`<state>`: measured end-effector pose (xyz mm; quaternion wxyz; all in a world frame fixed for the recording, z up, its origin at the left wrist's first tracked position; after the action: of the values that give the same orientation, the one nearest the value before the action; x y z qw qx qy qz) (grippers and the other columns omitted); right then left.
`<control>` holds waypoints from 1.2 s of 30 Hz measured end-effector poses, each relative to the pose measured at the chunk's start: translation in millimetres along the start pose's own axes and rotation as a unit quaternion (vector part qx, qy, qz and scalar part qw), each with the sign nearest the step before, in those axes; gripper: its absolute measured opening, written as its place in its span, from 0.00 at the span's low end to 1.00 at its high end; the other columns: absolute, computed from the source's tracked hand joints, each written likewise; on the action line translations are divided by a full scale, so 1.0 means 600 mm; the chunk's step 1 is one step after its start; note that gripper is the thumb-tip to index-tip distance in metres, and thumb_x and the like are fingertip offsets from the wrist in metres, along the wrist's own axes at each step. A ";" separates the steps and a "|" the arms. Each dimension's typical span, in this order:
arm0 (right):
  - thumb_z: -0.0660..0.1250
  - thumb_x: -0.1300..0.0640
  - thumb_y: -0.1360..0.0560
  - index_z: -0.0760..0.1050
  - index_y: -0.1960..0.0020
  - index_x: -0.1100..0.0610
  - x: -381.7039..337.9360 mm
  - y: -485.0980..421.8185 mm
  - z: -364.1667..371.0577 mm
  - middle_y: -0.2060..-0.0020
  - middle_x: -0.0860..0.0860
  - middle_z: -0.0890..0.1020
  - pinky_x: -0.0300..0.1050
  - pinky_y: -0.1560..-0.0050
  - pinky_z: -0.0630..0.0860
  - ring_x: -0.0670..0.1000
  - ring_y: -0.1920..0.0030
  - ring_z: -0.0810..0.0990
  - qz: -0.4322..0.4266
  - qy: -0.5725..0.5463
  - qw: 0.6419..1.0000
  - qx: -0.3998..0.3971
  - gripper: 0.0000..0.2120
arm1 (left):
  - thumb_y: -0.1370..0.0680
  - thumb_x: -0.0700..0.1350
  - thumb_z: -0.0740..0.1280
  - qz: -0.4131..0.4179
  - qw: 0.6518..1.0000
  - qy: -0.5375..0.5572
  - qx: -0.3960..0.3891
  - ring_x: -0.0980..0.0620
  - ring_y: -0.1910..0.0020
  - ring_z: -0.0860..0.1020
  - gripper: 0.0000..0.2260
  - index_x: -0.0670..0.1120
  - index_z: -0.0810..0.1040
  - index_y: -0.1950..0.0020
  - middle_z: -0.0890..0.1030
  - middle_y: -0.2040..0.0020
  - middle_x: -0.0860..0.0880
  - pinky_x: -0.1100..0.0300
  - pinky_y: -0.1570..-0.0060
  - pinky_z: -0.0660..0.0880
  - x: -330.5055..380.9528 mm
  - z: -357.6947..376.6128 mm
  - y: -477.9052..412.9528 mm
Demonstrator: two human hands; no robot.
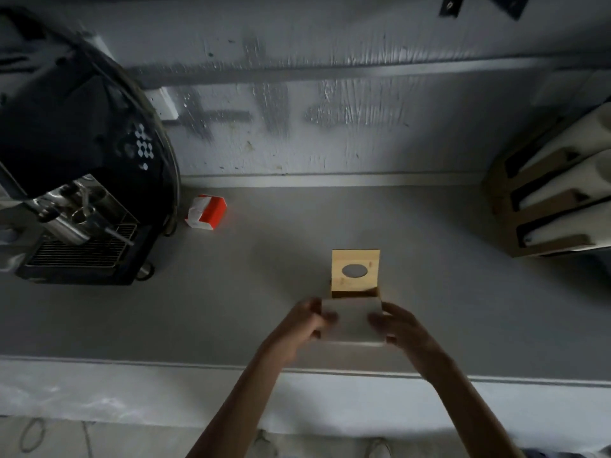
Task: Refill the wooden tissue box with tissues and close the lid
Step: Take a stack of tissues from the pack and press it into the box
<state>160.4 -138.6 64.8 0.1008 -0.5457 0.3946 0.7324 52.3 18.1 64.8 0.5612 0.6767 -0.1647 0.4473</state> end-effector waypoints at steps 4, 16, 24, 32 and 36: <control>0.65 0.63 0.23 0.75 0.40 0.70 -0.011 -0.068 -0.044 0.55 0.63 0.78 0.48 0.61 0.72 0.59 0.56 0.76 0.006 0.029 0.998 0.058 0.14 | 0.25 0.32 0.68 -0.026 0.997 0.009 0.066 0.47 0.56 0.82 0.09 0.40 0.82 0.48 0.85 0.54 0.43 0.55 0.58 0.81 0.044 0.022 -0.078; 0.69 0.51 0.27 0.82 0.44 0.57 0.049 -0.117 -0.062 0.55 0.56 0.85 0.54 0.54 0.81 0.57 0.58 0.84 0.054 0.229 0.948 0.212 0.14 | 0.25 0.35 0.64 -0.048 0.970 -0.121 0.206 0.47 0.65 0.80 0.08 0.40 0.83 0.58 0.83 0.61 0.40 0.57 0.63 0.79 -0.022 0.009 -0.152; 0.65 0.52 0.25 0.80 0.42 0.58 0.051 -0.114 -0.046 0.48 0.57 0.84 0.46 0.54 0.75 0.57 0.51 0.81 0.031 0.295 0.919 0.260 0.15 | 0.27 0.34 0.63 -0.023 0.953 -0.182 0.242 0.50 0.64 0.76 0.09 0.42 0.80 0.63 0.78 0.65 0.44 0.60 0.67 0.67 -0.018 0.012 -0.142; 0.63 0.54 0.24 0.80 0.44 0.57 0.053 -0.117 -0.033 0.55 0.57 0.82 0.50 0.59 0.81 0.57 0.60 0.80 0.011 0.358 0.886 0.294 0.12 | 0.24 0.35 0.62 -0.010 0.944 -0.195 0.268 0.44 0.54 0.81 0.09 0.39 0.83 0.54 0.84 0.56 0.42 0.62 0.64 0.67 -0.023 0.011 -0.149; 0.62 0.58 0.23 0.79 0.45 0.58 0.051 -0.116 -0.031 0.55 0.56 0.84 0.49 0.58 0.80 0.56 0.58 0.82 -0.005 0.378 0.878 0.295 0.11 | 0.24 0.36 0.61 0.005 0.927 -0.230 0.297 0.41 0.44 0.78 0.11 0.41 0.80 0.45 0.82 0.46 0.42 0.56 0.49 0.73 -0.023 0.009 -0.150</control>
<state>202.6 -113.5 3.5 0.1036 -0.7282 0.5974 0.3194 112.2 37.7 -1.2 0.2793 0.8956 -0.1526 0.3108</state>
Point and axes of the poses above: each hand's wrist, its own y-axis away from the middle knuckle, its own z-axis out of the palm, x = y × z, the point moved 7 cm from there along -y, towards the middle knuckle
